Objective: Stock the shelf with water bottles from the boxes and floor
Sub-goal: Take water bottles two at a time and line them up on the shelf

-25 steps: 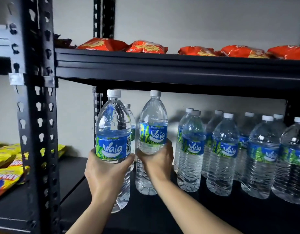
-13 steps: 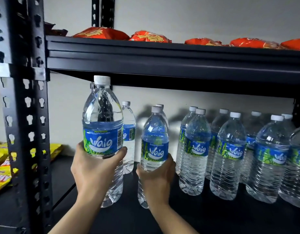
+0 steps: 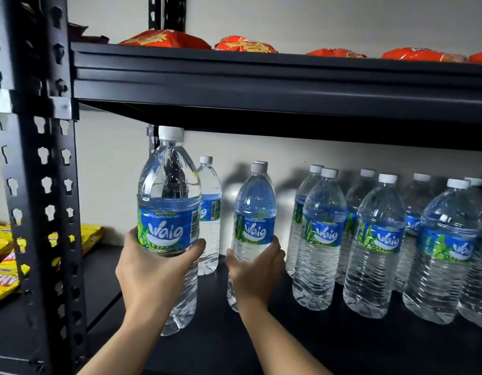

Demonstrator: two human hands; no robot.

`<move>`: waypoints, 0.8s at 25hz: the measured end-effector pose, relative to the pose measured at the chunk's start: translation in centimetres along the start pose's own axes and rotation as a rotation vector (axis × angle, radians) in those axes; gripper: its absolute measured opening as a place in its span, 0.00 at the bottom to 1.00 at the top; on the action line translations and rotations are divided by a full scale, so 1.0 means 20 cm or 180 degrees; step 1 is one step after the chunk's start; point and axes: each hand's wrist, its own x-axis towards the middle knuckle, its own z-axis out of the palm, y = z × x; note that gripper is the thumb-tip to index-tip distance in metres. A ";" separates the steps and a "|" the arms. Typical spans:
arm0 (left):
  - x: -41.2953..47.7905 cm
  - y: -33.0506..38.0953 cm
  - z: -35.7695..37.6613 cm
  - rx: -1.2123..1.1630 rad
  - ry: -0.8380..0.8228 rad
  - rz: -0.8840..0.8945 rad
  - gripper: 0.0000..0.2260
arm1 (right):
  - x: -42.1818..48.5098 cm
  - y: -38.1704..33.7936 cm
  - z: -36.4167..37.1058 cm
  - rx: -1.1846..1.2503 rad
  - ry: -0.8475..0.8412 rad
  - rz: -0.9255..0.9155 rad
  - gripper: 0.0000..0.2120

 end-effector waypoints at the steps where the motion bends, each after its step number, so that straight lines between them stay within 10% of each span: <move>1: 0.00 -0.01 0.00 0.0020 -0.0003 -0.0002 0.28 | 0.00 0.00 0.01 -0.0016 0.0030 -0.0010 0.43; 20: 0.01 -0.03 0.01 0.0180 -0.0076 0.0046 0.28 | 0.05 0.02 0.02 -0.0196 -0.0136 -0.0044 0.47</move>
